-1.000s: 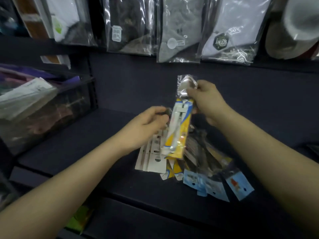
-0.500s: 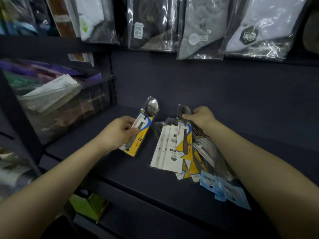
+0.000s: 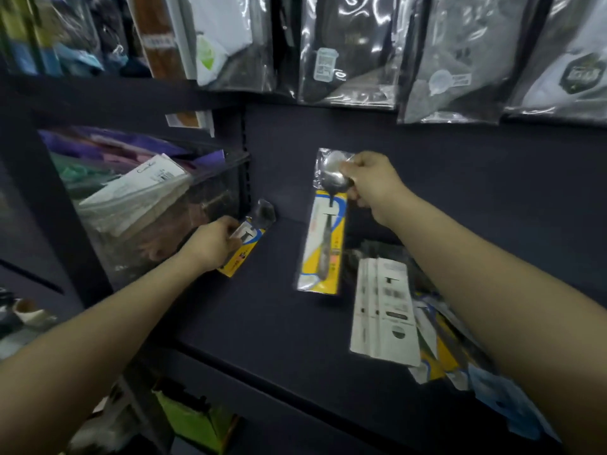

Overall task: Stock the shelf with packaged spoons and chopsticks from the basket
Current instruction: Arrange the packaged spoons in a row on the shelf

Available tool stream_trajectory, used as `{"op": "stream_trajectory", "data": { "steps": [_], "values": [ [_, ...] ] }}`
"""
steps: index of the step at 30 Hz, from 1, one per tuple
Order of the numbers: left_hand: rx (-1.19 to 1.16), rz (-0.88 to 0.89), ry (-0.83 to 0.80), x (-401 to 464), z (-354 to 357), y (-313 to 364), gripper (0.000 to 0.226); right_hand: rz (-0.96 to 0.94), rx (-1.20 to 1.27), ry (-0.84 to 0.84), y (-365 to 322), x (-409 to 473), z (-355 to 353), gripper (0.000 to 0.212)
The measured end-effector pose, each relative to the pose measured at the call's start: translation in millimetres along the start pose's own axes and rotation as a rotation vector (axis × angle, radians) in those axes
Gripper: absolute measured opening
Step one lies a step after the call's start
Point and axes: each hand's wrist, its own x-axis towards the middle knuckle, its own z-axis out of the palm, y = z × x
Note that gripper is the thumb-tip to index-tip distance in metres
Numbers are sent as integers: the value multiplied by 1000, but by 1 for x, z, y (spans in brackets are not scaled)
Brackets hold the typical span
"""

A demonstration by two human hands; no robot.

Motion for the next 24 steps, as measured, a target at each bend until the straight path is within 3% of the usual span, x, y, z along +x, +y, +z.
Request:
{"op": "stream_trajectory", "data": {
  "steps": [4,8,11,15,17,20,24],
  "values": [
    [76,165,-81,7,-1,-13,39,163,8,-77,12,11,52,31],
    [-39,265,-75,2,-5,-8,33,334,-61,-14,36,27,86,24],
    [-118,217,-107,-5,1,-10,41,396,-20,-21,44,33,104,6],
    [-3,138,-254,-11,18,-19,71,435,29,-53,49,32,124,17],
    [77,142,-286,-9,19,-21,70,418,-64,-107,54,34,129,10],
    [157,155,-332,-7,19,-17,61,323,-320,-219,50,36,120,25],
    [181,177,-372,-8,15,-15,59,179,-465,-356,33,27,85,7]
  ]
}}
